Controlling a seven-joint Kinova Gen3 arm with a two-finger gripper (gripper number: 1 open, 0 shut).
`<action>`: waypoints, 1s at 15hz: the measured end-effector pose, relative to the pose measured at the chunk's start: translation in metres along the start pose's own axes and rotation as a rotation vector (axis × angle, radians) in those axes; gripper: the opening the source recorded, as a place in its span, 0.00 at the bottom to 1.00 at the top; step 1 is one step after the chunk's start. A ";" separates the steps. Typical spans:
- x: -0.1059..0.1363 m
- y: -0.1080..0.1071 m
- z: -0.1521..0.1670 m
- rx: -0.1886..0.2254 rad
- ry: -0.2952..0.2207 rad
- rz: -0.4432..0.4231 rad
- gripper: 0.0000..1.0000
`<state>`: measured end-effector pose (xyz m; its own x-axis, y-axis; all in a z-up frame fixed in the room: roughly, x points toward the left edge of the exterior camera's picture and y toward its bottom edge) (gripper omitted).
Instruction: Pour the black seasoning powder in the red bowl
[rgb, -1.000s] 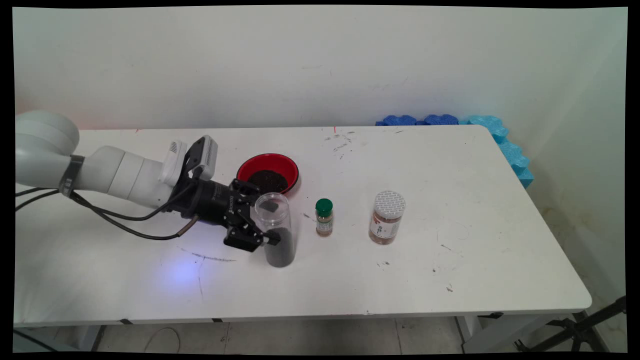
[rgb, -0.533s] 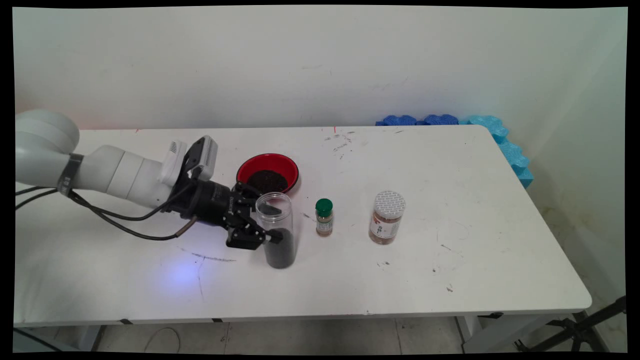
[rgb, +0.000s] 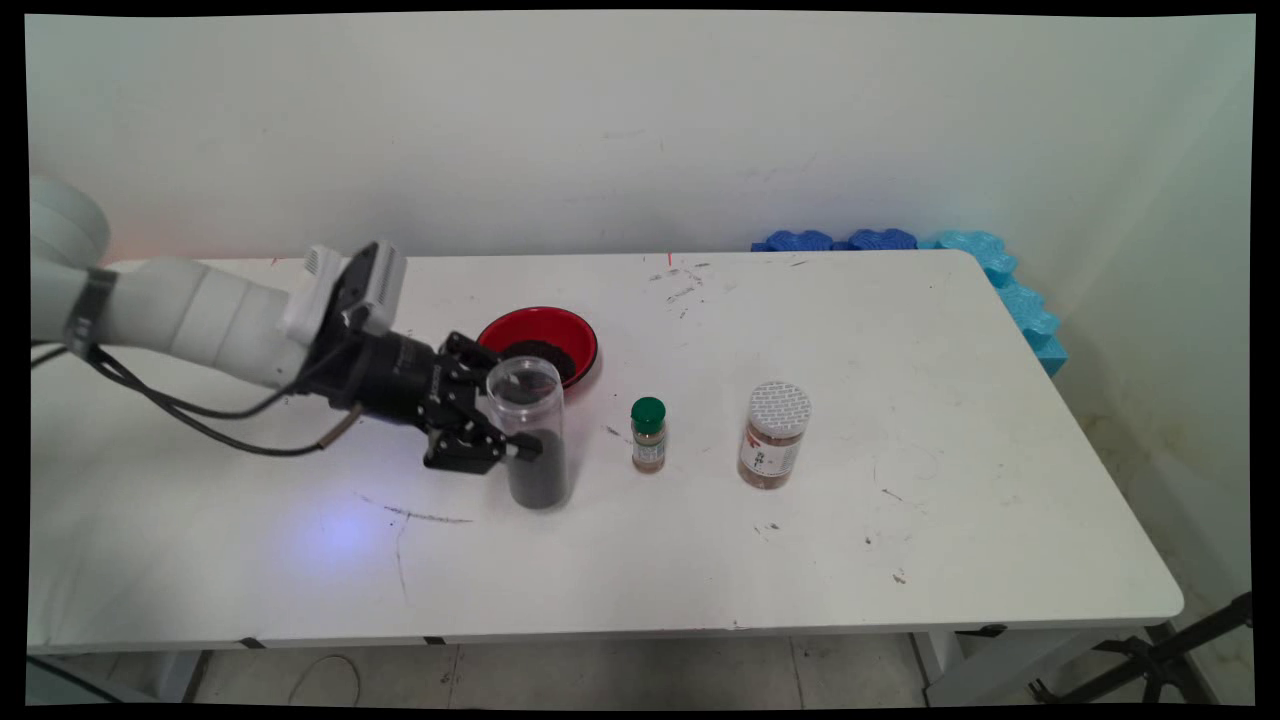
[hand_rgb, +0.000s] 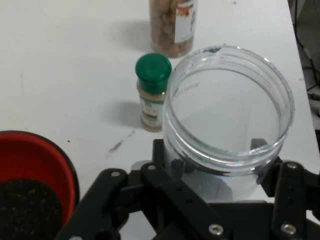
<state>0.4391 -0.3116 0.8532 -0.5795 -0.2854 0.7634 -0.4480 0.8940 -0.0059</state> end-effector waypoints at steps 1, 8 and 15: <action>0.006 -0.001 -0.006 0.004 0.002 0.004 0.00; 0.039 -0.015 -0.041 0.050 -0.025 -0.012 0.00; 0.059 -0.037 -0.058 0.113 -0.047 -0.183 0.00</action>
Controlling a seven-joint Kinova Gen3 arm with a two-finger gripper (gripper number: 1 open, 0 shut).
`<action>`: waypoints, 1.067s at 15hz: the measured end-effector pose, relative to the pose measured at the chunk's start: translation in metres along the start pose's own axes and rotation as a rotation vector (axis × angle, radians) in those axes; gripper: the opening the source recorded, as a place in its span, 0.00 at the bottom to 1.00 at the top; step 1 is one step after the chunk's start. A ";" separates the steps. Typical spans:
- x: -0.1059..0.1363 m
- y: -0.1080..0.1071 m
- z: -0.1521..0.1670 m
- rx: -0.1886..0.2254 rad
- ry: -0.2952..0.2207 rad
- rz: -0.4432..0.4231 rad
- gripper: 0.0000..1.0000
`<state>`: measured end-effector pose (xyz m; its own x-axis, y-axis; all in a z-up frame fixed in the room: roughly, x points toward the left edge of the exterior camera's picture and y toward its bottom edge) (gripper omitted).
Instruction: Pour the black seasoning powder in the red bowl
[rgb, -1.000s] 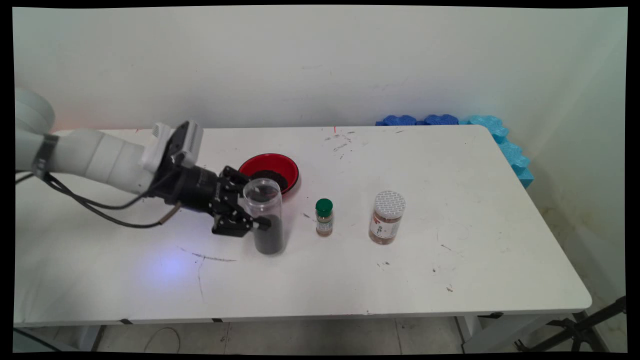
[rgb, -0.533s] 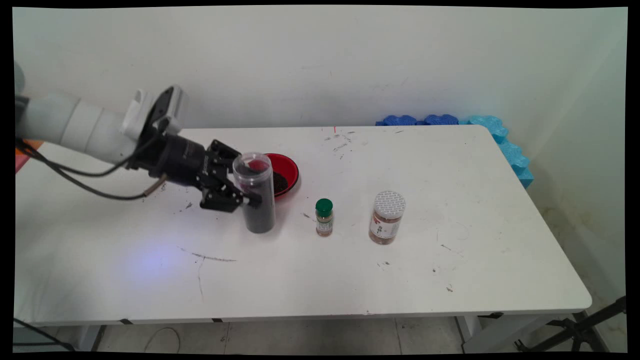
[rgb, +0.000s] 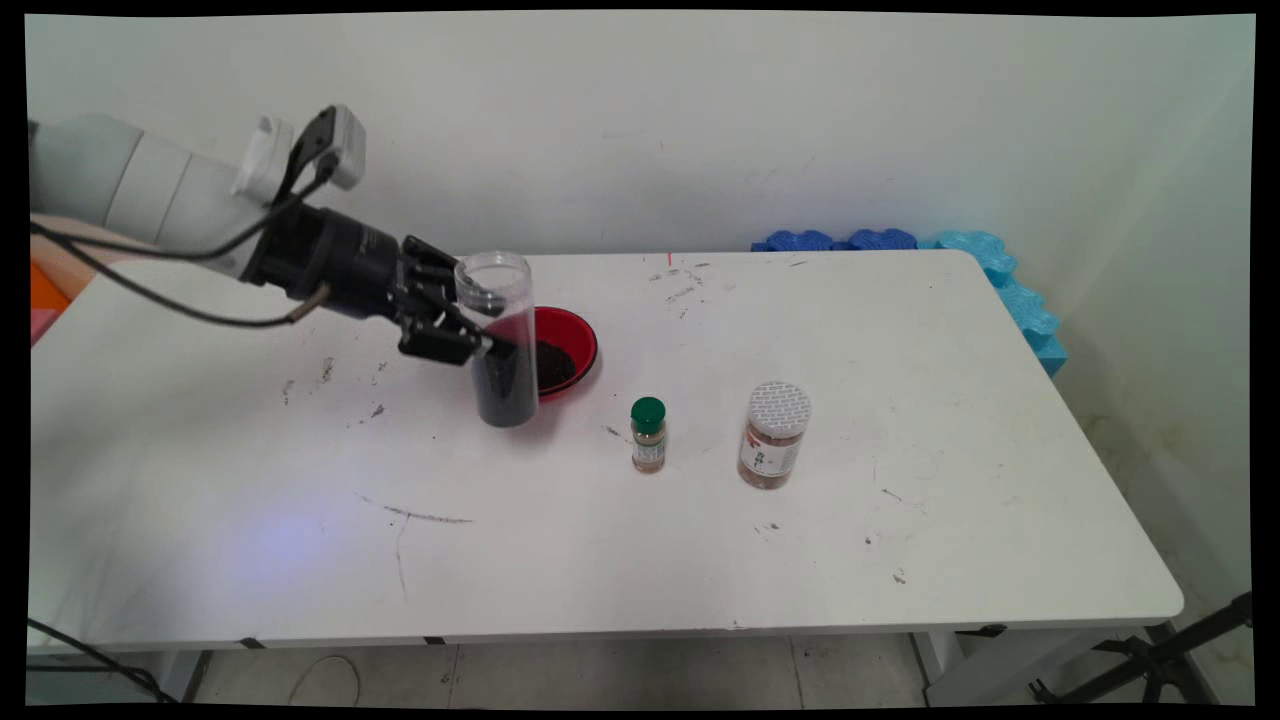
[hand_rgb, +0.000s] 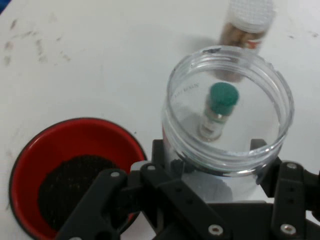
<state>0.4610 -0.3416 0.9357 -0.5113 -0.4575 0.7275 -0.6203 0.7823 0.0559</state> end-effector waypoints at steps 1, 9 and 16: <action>0.001 -0.002 -0.001 0.006 -0.002 -0.024 0.00; 0.012 -0.021 -0.001 0.021 -0.027 -0.372 0.00; 0.016 -0.025 0.005 -0.001 -0.037 -0.676 0.00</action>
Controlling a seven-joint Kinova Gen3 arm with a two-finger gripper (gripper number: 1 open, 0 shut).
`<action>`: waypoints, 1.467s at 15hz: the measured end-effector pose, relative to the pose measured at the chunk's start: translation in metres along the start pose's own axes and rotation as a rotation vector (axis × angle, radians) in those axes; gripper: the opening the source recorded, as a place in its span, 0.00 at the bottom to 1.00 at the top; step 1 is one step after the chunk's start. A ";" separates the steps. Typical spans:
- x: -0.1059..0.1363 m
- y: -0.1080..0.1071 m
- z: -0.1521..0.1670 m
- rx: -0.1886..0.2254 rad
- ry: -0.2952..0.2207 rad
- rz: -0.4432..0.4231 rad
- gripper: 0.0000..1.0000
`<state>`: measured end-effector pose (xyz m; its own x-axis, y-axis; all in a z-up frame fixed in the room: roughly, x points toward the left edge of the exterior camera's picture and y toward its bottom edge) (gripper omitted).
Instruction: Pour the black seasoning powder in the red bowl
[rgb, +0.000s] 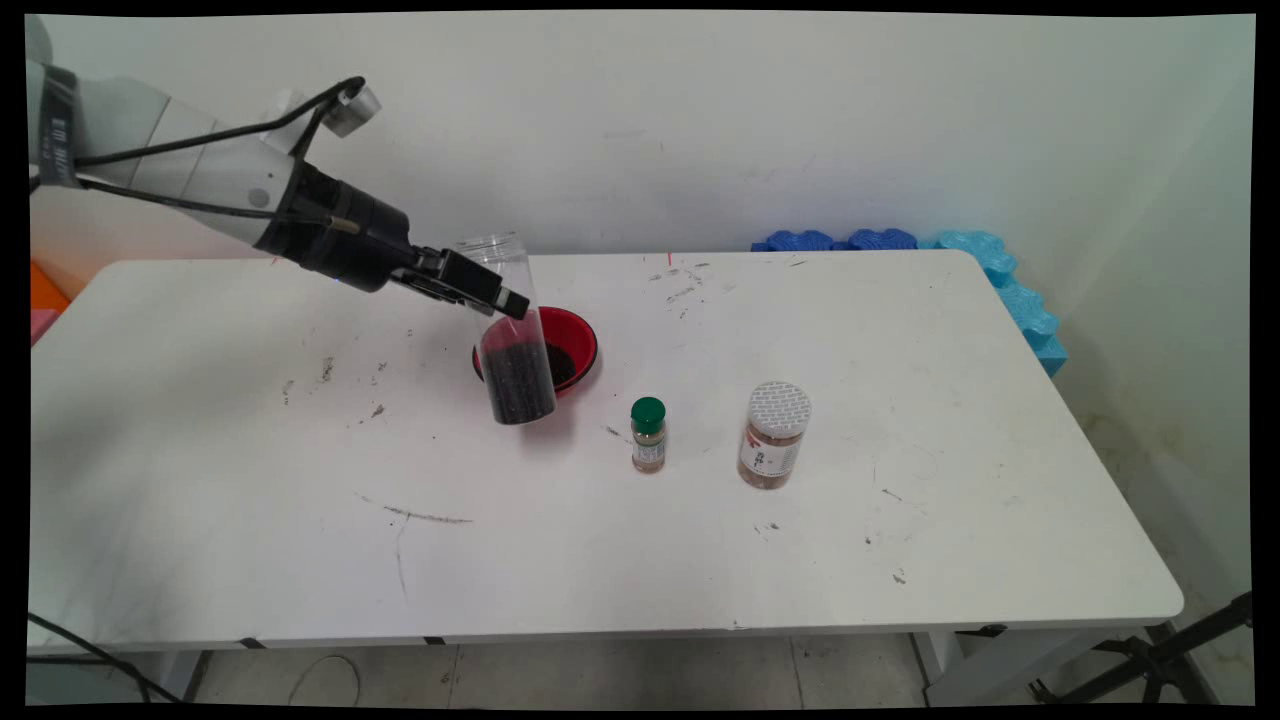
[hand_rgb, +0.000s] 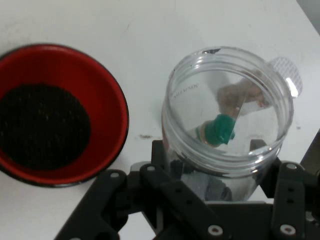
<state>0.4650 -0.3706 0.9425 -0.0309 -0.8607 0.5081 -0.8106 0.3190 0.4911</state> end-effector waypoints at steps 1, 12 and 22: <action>0.000 0.000 0.001 -0.002 -0.005 -0.036 0.00; 0.009 -0.003 0.019 -0.078 -0.023 -0.423 0.00; 0.018 -0.012 0.031 -0.135 -0.004 -0.747 0.00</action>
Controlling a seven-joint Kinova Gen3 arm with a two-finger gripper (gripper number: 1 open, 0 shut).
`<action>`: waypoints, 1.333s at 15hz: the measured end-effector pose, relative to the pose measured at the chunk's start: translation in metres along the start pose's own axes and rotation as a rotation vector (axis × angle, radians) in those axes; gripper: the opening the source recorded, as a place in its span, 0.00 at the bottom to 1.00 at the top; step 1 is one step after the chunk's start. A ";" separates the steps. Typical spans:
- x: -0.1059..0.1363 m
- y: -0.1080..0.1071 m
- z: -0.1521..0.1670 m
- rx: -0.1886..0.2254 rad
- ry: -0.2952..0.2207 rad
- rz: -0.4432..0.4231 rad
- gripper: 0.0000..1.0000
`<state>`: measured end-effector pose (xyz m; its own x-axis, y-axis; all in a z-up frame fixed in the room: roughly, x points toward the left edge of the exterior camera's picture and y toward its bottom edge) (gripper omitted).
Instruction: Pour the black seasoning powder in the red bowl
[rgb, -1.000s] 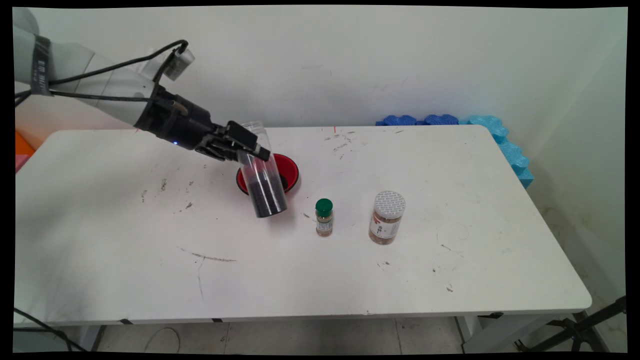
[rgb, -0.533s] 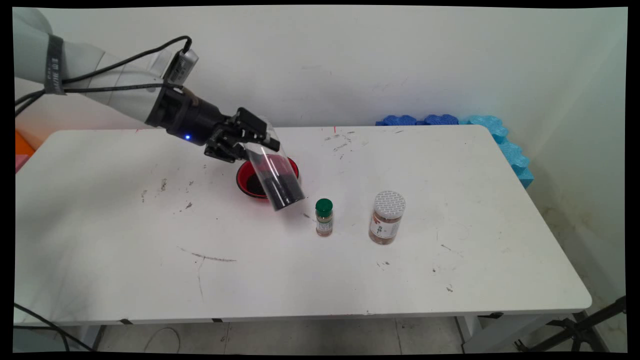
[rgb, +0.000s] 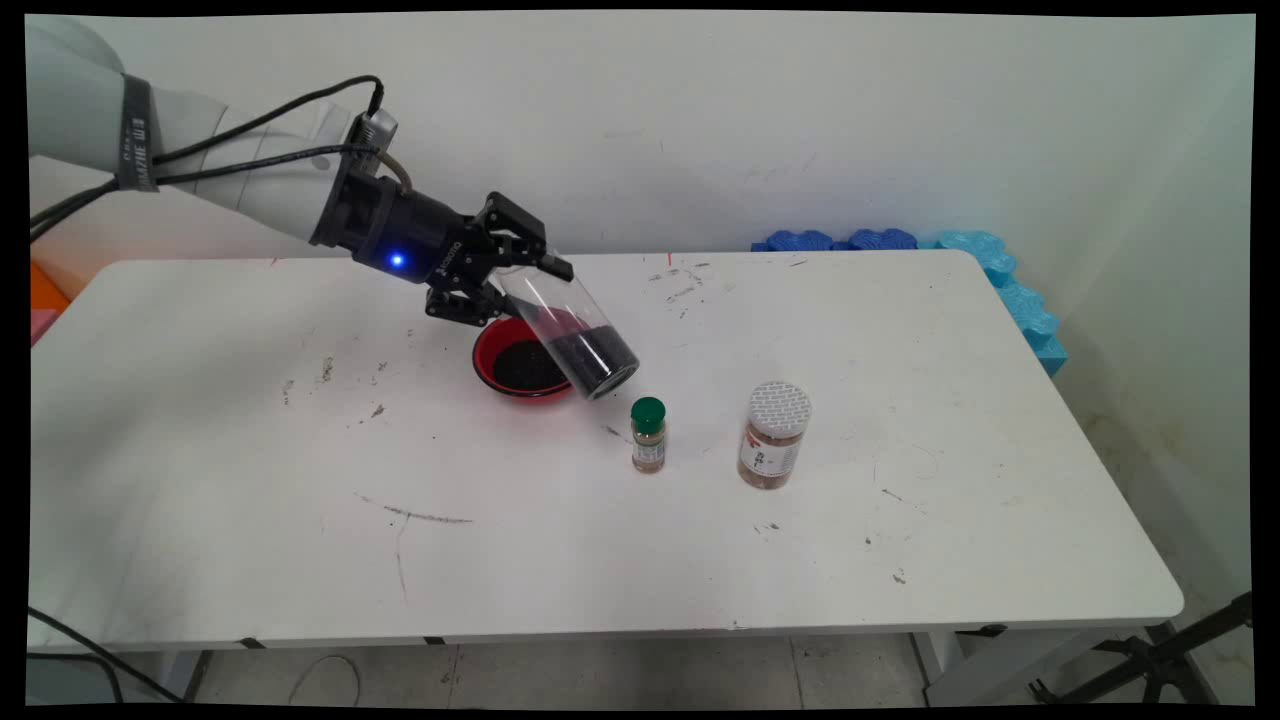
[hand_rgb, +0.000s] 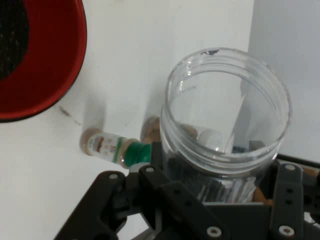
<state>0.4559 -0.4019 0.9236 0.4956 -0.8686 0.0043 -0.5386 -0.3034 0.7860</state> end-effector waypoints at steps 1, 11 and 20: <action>0.001 -0.001 0.001 -0.005 0.001 -0.030 0.00; 0.003 -0.006 0.013 -0.065 0.001 -0.310 0.00; 0.004 -0.008 0.023 -0.116 -0.017 -0.565 0.00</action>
<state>0.4467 -0.4115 0.9030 0.6734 -0.5906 -0.4447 -0.1147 -0.6777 0.7264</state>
